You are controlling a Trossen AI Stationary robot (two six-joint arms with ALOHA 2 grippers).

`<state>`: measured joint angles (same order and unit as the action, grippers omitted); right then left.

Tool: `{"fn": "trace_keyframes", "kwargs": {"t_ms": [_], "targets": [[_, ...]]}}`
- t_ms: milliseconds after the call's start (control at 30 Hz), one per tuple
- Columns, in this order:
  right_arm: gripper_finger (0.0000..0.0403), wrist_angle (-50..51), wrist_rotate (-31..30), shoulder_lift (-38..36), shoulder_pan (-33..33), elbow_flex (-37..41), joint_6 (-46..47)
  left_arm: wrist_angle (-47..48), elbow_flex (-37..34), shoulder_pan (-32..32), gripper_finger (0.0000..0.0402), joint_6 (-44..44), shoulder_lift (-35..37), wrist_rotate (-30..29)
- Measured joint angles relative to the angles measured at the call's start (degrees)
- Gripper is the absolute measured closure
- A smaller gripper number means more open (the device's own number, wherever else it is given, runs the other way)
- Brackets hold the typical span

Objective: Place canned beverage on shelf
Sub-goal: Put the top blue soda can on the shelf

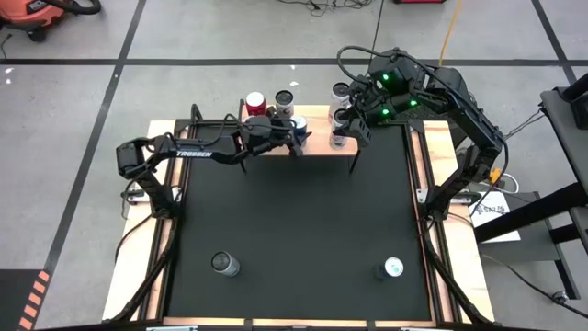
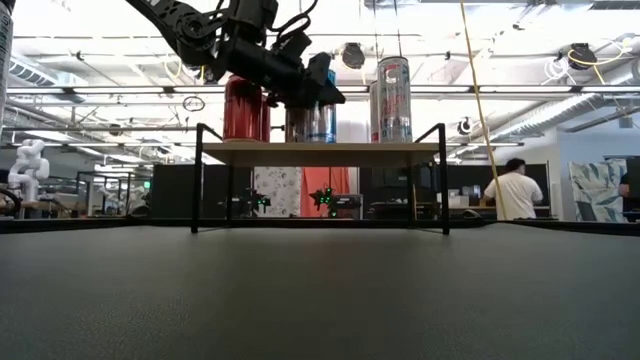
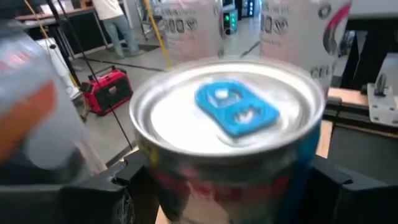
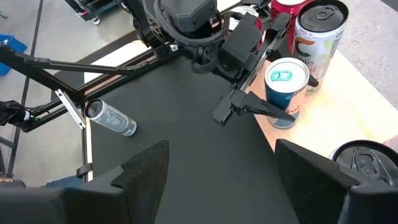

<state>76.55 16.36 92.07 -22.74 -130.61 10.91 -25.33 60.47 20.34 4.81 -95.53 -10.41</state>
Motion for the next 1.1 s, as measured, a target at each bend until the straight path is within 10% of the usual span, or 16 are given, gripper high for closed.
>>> {"fn": "trace_keyframes", "kwargs": {"t_ms": [1100], "targets": [[0.0129,0.0,-2.0,6.0,0.0,0.0,-2.7,2.6,0.0,-1.1,0.0130,0.4,0.0,0.5]]}}
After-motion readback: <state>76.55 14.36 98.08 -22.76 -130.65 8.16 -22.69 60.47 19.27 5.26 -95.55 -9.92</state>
